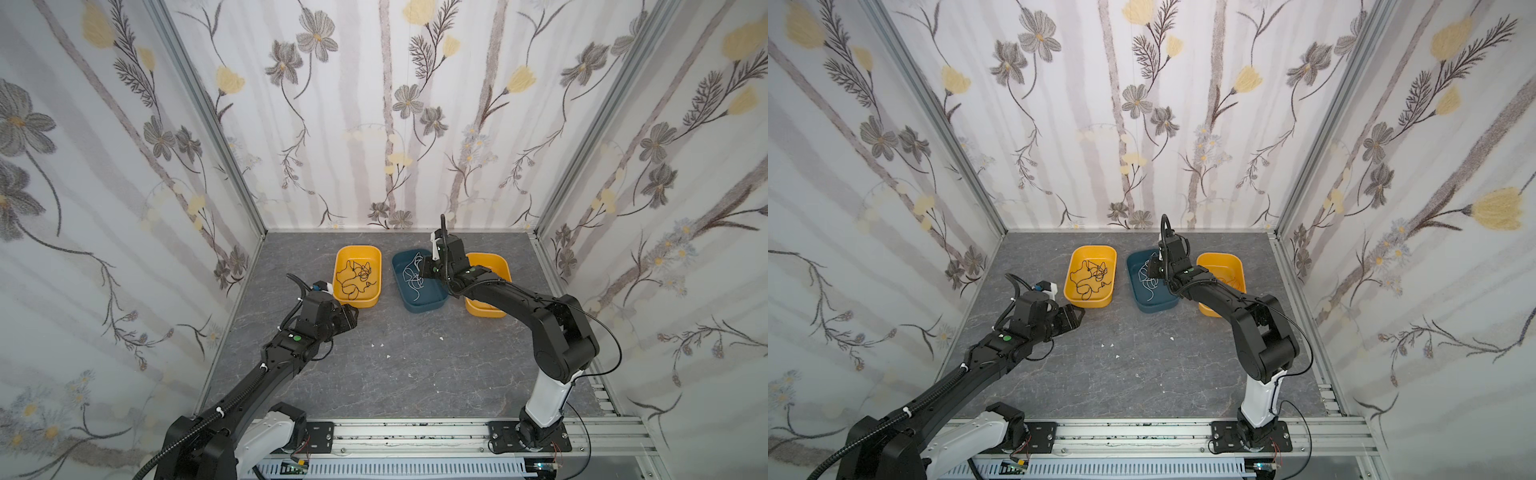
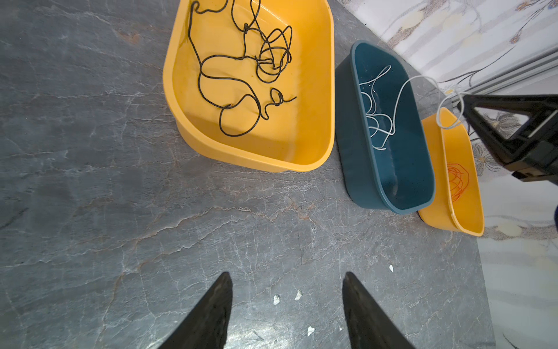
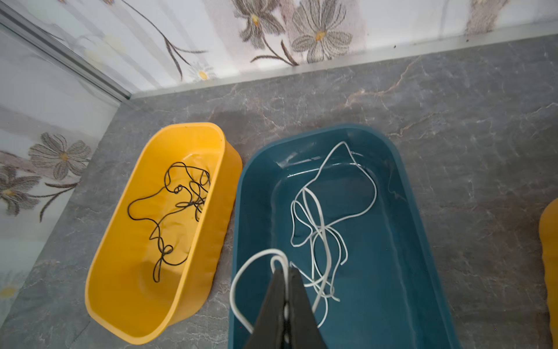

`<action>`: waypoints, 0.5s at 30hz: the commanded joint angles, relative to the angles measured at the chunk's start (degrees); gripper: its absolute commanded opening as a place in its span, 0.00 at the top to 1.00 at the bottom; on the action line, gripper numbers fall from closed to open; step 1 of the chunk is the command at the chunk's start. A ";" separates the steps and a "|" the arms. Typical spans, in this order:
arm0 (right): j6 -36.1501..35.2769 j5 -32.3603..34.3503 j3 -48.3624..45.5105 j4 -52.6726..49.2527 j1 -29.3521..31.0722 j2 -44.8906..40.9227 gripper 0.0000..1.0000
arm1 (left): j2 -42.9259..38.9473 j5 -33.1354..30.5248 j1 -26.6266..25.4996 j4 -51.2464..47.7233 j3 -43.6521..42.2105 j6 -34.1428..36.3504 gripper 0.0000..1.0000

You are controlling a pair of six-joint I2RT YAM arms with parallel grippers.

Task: Untangle the cables
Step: 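Lower the white cable into the teal tub and open the right gripper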

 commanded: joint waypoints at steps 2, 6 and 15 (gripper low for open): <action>0.04 -2.84 -1.21 0.60 0.00 -1.17 0.71 | -0.23 -1.35 -0.01 1.97 0.39 0.53 0.40; -0.02 -3.22 -4.25 1.77 -0.57 -5.14 0.58 | -0.38 -1.73 0.00 1.81 0.90 0.76 0.39; 0.00 -2.98 -12.85 5.40 -2.18 -15.63 0.50 | -1.14 -3.31 0.00 0.76 1.95 2.39 0.34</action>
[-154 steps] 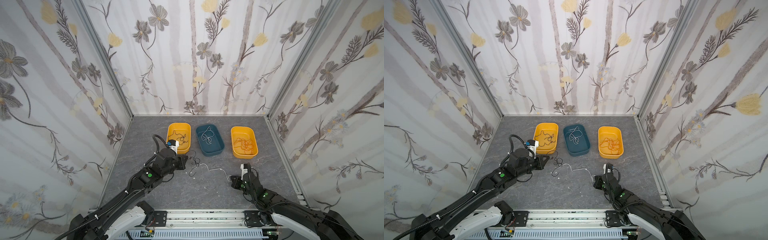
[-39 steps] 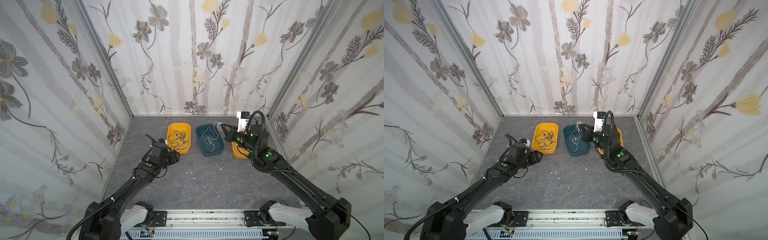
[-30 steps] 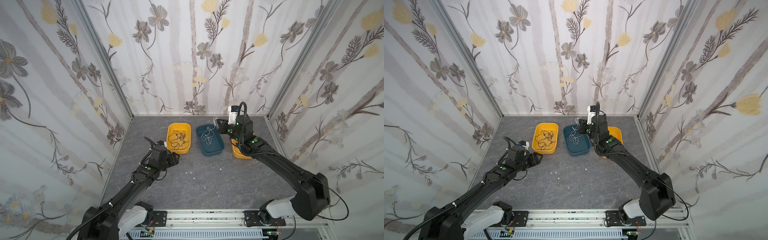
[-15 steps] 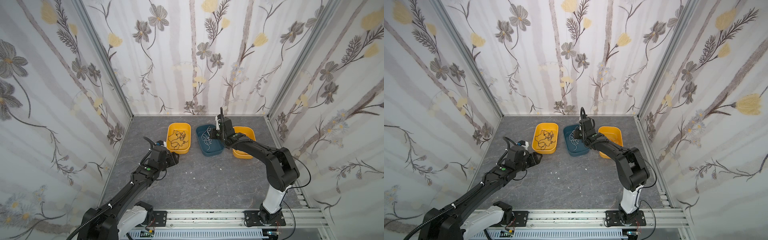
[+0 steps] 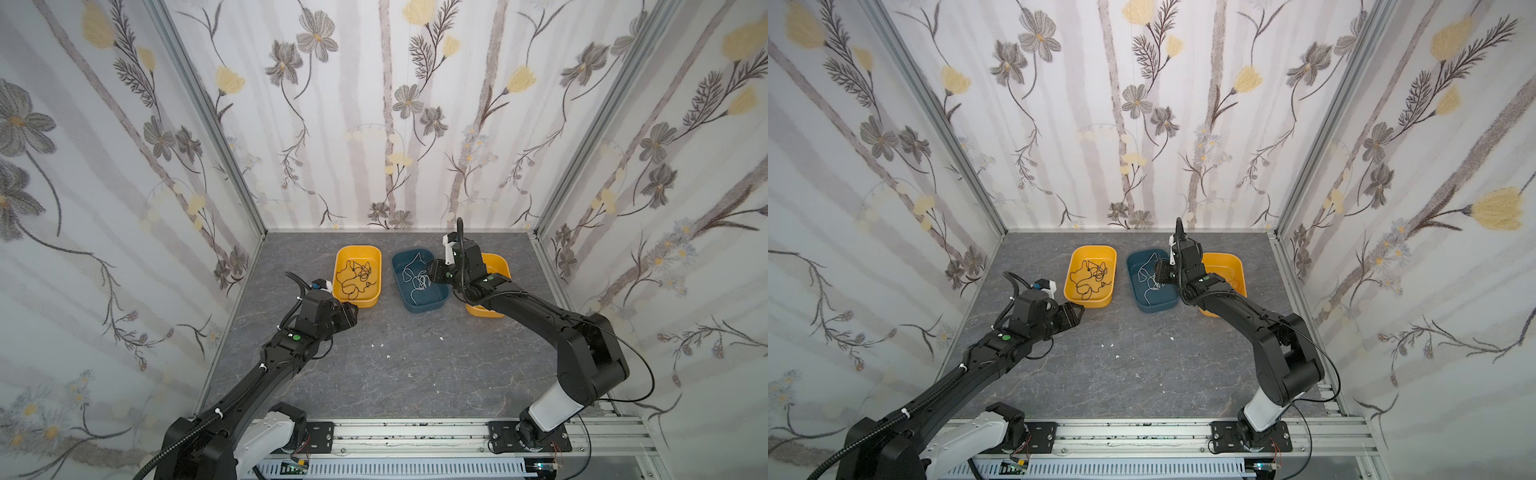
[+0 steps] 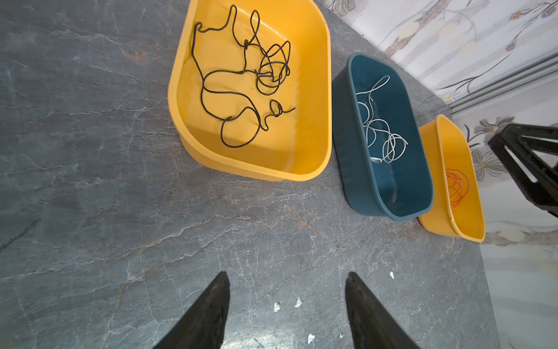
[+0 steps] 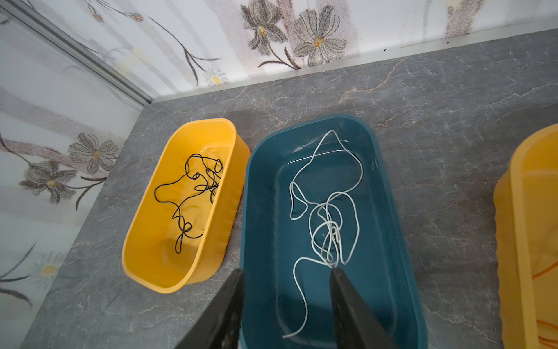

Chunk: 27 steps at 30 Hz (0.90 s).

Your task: Untangle the cables

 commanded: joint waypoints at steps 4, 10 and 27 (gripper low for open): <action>-0.56 1.92 -8.56 7.01 -2.62 -9.96 0.47 | -1.52 -5.11 0.44 -0.76 2.46 4.40 0.25; -2.26 9.64 -18.19 10.14 -7.59 -23.80 0.24 | -2.86 -15.43 2.62 -1.27 3.65 8.37 0.15; -11.61 34.14 -47.88 32.65 -21.20 -41.09 0.00 | 10.08 -35.12 8.06 44.38 -11.95 36.55 0.00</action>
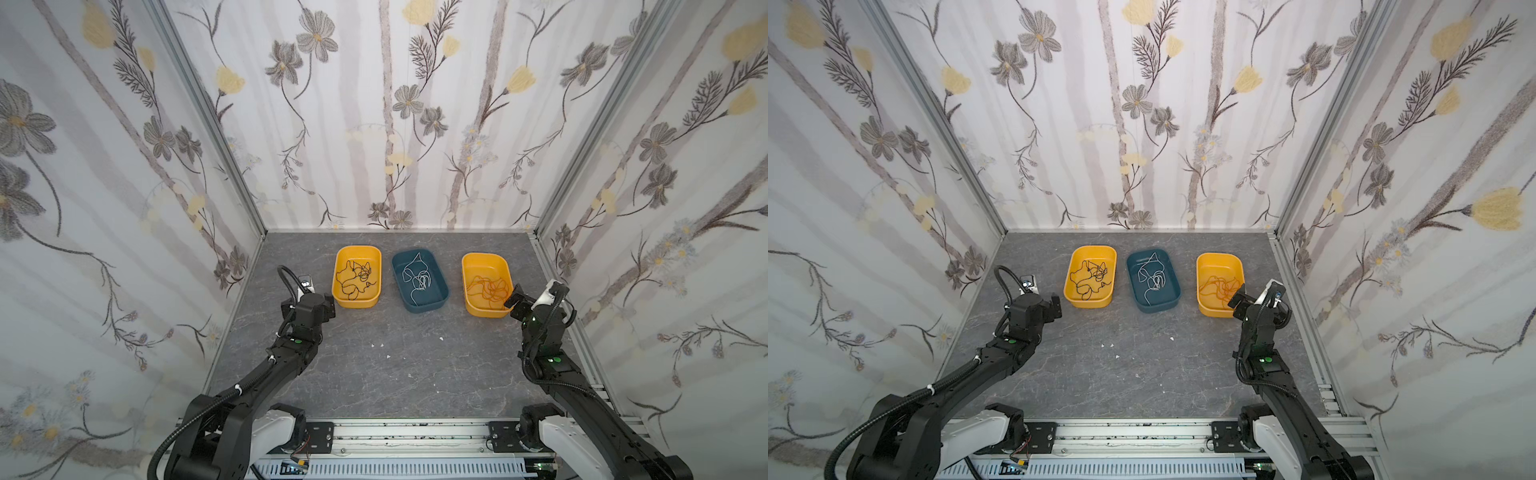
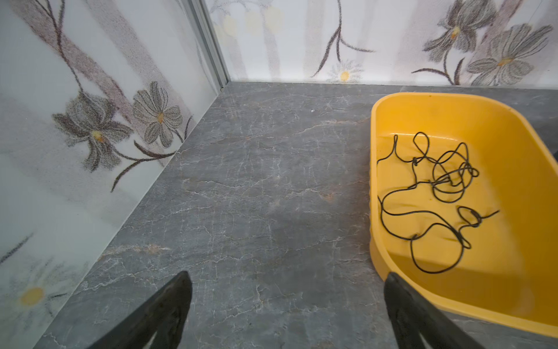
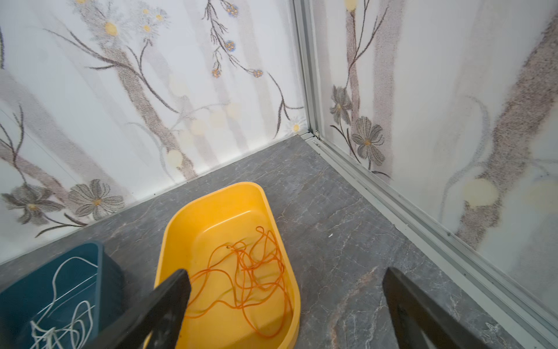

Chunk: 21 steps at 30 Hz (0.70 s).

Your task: Untangle the cables

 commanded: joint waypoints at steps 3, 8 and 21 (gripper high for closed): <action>-6.00 3.30 -6.66 20.87 -1.21 5.69 0.00 | 6.79 0.53 3.12 23.78 -4.70 5.11 0.00; -11.12 -0.96 -13.85 47.47 -1.75 13.20 0.00 | 20.17 3.13 4.46 45.67 -9.10 7.97 0.00; -12.91 -5.80 -13.29 51.81 -5.06 17.19 0.00 | 23.30 13.55 10.43 37.36 -4.61 3.11 0.00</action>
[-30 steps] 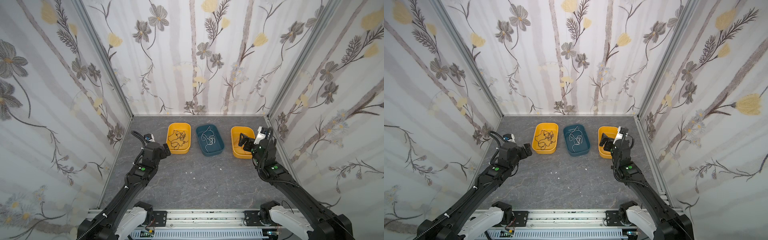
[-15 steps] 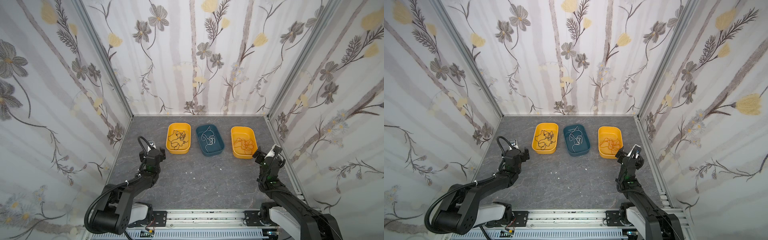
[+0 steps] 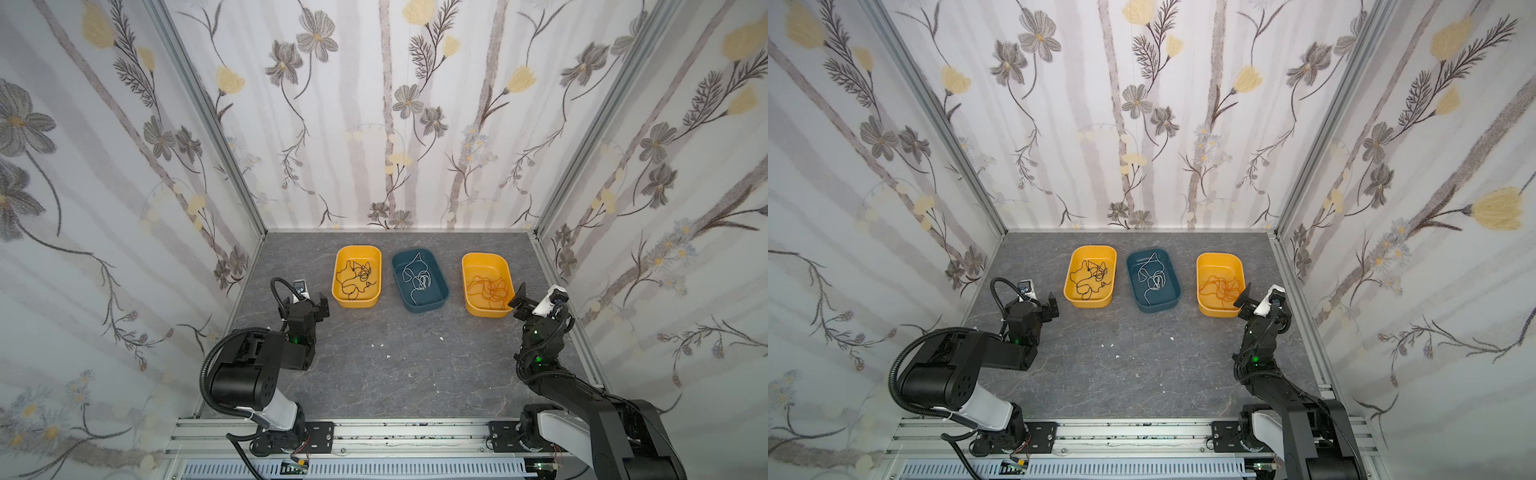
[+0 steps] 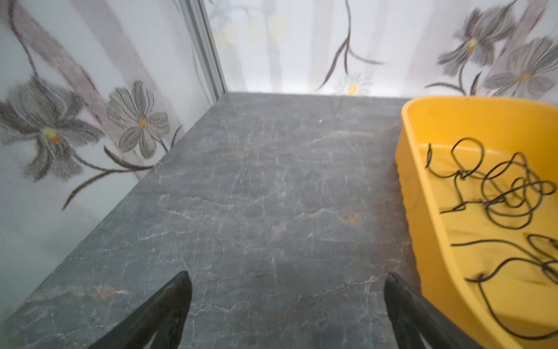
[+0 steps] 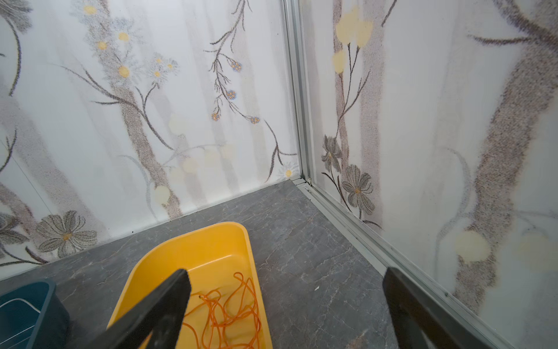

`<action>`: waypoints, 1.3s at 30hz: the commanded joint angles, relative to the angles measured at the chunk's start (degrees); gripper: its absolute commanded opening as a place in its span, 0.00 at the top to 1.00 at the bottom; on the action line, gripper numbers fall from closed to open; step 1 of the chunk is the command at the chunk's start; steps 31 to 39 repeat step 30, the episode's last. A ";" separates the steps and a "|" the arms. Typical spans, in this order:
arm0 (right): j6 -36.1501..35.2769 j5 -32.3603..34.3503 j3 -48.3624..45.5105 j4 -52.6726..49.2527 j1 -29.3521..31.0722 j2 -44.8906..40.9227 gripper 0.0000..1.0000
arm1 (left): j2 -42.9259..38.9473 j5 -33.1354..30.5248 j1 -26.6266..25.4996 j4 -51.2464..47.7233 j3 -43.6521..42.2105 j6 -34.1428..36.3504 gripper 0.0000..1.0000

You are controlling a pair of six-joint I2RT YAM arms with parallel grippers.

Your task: Untangle the cables

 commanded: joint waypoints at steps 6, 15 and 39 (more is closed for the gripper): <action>-4.72 -6.96 -1.45 20.57 -0.59 13.37 0.00 | -0.18 5.54 2.50 -2.87 3.42 -2.91 0.00; -2.15 -13.26 2.56 10.44 -4.14 12.52 0.00 | -0.32 7.42 3.74 -4.08 3.82 -3.71 0.00; -2.52 -16.12 2.91 10.07 -4.54 12.66 0.00 | -0.39 7.30 3.72 -4.10 3.78 -3.70 0.00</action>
